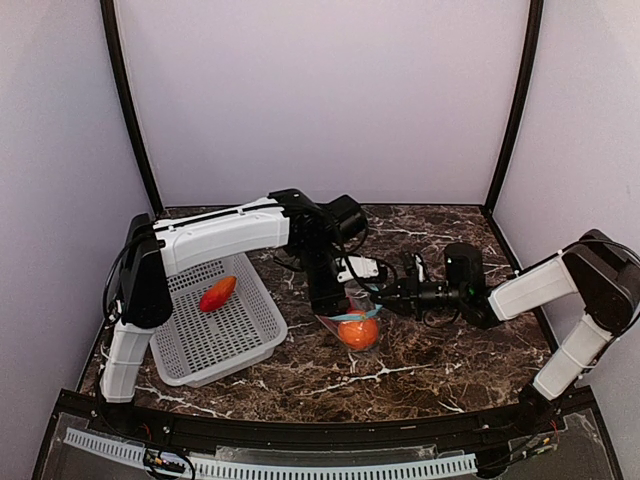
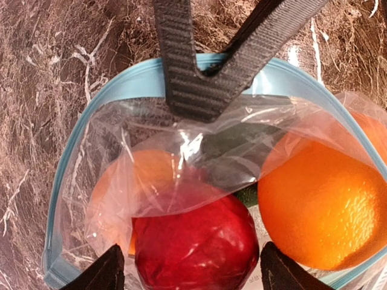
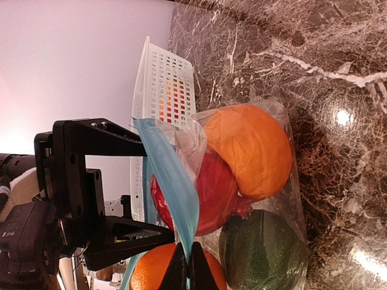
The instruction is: Open the zip-top bag and remove the fake food
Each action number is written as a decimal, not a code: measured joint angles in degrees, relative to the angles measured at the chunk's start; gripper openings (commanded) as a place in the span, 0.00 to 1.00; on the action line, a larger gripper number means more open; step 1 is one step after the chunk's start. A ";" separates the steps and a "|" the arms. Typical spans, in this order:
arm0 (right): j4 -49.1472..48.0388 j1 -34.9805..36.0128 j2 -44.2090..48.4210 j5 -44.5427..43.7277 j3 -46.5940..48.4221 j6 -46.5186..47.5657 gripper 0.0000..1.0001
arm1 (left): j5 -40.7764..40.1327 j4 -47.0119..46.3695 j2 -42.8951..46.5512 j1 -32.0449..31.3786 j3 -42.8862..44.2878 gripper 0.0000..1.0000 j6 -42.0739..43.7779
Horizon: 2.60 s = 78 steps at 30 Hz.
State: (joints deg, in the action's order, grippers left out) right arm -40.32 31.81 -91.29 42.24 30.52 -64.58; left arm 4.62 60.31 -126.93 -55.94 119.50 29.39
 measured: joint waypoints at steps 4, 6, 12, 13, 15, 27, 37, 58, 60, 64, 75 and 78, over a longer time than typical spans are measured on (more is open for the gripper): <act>-0.04 0.00 -0.11 0.00 0.00 -0.02 0.00 | -0.02 -0.11 -0.02 -0.07 -0.11 0.79 0.90; -0.17 0.00 -0.33 0.02 0.00 -0.04 0.00 | -0.02 -0.26 -0.26 -0.11 -0.11 0.79 1.29; -0.61 0.00 -1.25 0.28 0.00 -0.37 0.00 | -0.13 -0.52 -2.34 -0.15 -0.07 0.80 1.95; -0.85 0.00 -1.42 0.35 0.00 -0.50 0.00 | -0.15 -0.55 -2.56 -0.20 -0.04 0.80 1.95; -0.98 0.00 -1.51 0.39 -0.04 -0.66 0.00 | -0.37 -0.55 -2.82 -0.22 0.13 0.79 1.95; -1.73 0.00 -1.53 0.35 -0.24 -0.74 0.00 | -1.25 -0.28 -3.15 -0.37 1.77 0.58 1.64; -2.12 0.00 -1.84 0.35 -0.24 -1.09 0.00 | 0.35 -2.01 -2.10 -0.24 1.84 0.46 0.26; -2.10 0.00 -1.81 0.39 -0.22 -1.05 0.00 | 18.49 -7.26 6.12 2.56 -1.88 0.44 -3.17; -2.10 0.00 -1.81 0.39 -0.22 -1.03 0.00 | 21.42 -8.76 7.58 3.04 -4.24 0.44 -3.61; -2.10 0.02 -1.81 0.44 -0.22 -0.90 0.00 | 26.62 -11.78 9.94 4.42 -8.87 0.44 -4.59; -2.08 0.02 -1.49 0.57 -0.17 -0.59 0.00 | 36.98 -22.14 15.04 7.80 -20.15 0.46 -7.23; -2.16 0.11 -1.33 0.90 0.11 -0.52 0.00 | 39.32 -25.35 16.26 8.72 -22.14 0.45 -9.31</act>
State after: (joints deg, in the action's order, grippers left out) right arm -42.48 31.92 -92.62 43.13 30.63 -65.10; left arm 43.94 34.96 -110.67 -47.22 97.36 20.08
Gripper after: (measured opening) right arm 0.006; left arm 0.623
